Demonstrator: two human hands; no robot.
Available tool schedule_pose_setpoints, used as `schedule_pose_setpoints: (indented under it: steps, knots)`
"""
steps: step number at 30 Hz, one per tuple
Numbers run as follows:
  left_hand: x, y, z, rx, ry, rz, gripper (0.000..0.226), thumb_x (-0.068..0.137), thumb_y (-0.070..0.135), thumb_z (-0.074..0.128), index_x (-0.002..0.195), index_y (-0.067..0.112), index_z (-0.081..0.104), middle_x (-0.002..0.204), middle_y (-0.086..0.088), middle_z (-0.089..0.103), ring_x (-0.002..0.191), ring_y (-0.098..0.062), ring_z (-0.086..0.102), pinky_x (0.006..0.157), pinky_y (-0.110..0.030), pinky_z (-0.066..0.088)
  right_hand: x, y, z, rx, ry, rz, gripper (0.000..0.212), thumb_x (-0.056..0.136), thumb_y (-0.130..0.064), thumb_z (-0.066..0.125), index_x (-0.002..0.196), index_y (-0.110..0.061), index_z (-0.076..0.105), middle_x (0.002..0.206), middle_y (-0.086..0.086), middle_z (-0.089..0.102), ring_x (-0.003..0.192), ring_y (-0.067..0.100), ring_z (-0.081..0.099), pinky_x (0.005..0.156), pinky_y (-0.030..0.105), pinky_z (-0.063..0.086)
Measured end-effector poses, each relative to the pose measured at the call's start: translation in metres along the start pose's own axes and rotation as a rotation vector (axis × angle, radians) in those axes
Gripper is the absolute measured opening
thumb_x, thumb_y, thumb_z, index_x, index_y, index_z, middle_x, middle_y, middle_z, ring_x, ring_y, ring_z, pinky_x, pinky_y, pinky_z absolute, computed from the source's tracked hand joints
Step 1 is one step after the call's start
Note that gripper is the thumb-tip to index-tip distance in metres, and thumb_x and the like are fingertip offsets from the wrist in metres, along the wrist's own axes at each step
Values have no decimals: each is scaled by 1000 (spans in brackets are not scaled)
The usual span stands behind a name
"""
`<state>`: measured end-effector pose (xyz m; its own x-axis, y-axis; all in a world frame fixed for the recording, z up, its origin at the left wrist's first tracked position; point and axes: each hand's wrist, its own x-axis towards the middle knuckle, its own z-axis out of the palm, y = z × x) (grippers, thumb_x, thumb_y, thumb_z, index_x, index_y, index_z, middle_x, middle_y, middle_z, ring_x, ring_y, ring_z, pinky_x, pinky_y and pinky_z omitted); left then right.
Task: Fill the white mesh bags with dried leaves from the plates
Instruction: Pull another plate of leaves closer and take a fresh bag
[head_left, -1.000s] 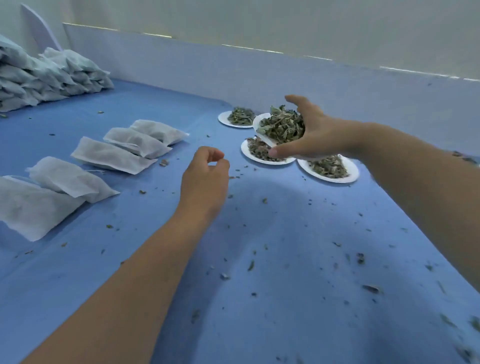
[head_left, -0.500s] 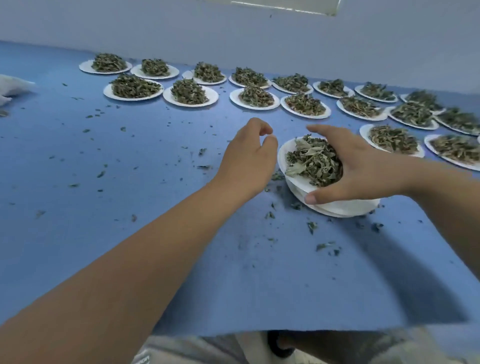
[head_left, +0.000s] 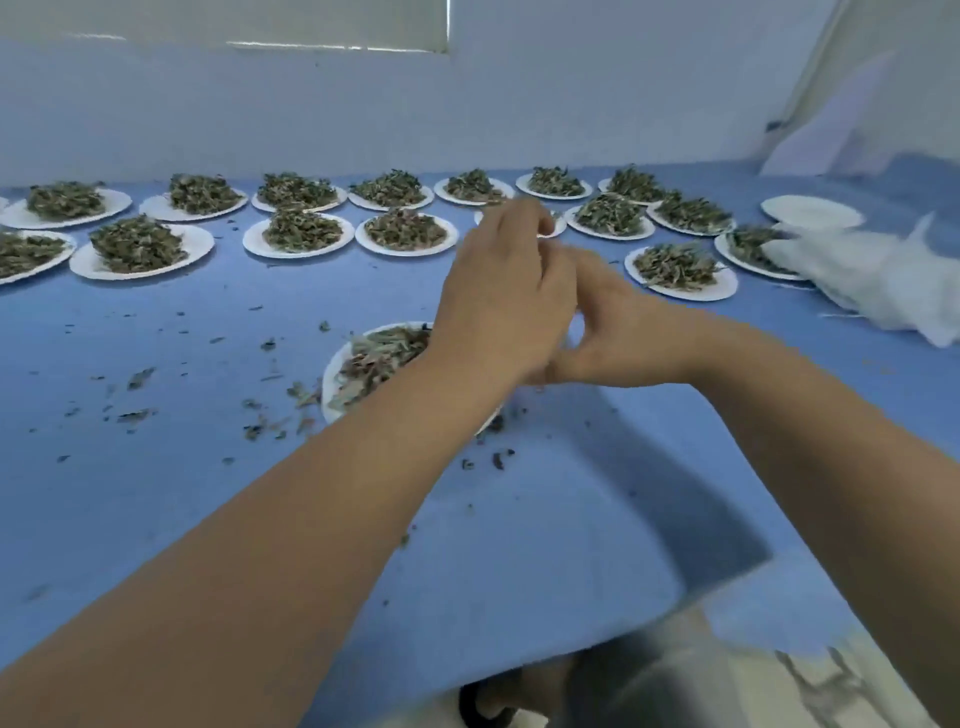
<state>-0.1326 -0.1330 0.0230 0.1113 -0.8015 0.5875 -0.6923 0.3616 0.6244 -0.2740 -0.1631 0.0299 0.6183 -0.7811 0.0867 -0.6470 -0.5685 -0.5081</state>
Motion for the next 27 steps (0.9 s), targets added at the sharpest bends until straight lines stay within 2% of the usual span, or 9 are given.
schedule_pose_setpoints:
  steps: [3, 6, 9, 12, 15, 17, 19, 24, 27]
  knots:
    - [5, 41, 68, -79, -136, -24, 18, 98, 23, 46, 111, 14, 56, 114, -3, 57, 104, -23, 53, 87, -42, 45, -42, 71, -43, -13, 192, 233, 79, 70, -64, 68, 141, -39, 46, 144, -19, 44, 128, 0, 42, 102, 26, 35]
    - [9, 72, 130, -79, -243, 20, 21, 98, 24, 46, 114, 15, 55, 119, -2, 56, 104, -23, 51, 83, -38, 42, -81, 149, -71, -184, 426, 470, 34, 90, -36, 67, 123, -26, 66, 132, -5, 62, 114, 15, 58, 94, 34, 45]
    - [12, 91, 181, -87, -378, 38, 25, 99, 26, 44, 119, 15, 53, 126, -1, 51, 102, -22, 51, 77, -34, 37, -117, 210, -86, -377, 517, 659, 31, 92, -18, 60, 122, -15, 69, 138, 7, 58, 125, 32, 52, 100, 42, 45]
    - [12, 98, 218, -82, -486, 34, 26, 98, 27, 43, 120, 17, 53, 127, -1, 51, 100, -23, 55, 77, -36, 42, -140, 250, -108, -546, 601, 780, 33, 85, -9, 57, 117, -8, 66, 126, 13, 59, 117, 41, 50, 89, 46, 48]
    - [11, 103, 245, -60, -527, 42, 23, 97, 25, 44, 116, 18, 54, 121, -1, 53, 101, -22, 54, 78, -35, 42, -160, 279, -125, -545, 534, 1046, 26, 82, -17, 57, 103, -10, 45, 101, 13, 57, 97, 37, 51, 75, 42, 42]
    - [10, 107, 260, -66, -552, 59, 23, 97, 24, 45, 116, 18, 55, 119, -1, 54, 100, -22, 55, 80, -34, 42, -173, 296, -126, -496, 451, 1171, 29, 88, -25, 56, 104, -13, 35, 97, 11, 51, 93, 35, 49, 74, 40, 37]
    - [10, 113, 272, -85, -560, 78, 23, 96, 24, 45, 116, 17, 56, 116, -1, 54, 99, -22, 55, 81, -35, 43, -183, 311, -122, -454, 473, 1193, 22, 93, -23, 51, 109, -12, 41, 94, 9, 48, 88, 34, 49, 70, 39, 37]
    - [7, 121, 286, -130, -574, 105, 21, 96, 25, 45, 113, 19, 56, 105, 5, 50, 96, -20, 52, 80, -36, 44, -194, 312, -128, -542, 572, 1226, 13, 86, -4, 57, 97, -9, 61, 82, 8, 51, 77, 30, 47, 67, 35, 39]
    - [8, 126, 282, -161, -564, 50, 19, 96, 28, 45, 106, 19, 59, 103, 5, 56, 96, -19, 54, 78, -35, 45, -183, 280, -116, -613, 621, 1089, 12, 85, -4, 51, 87, -12, 59, 77, 8, 51, 70, 31, 44, 65, 34, 34]
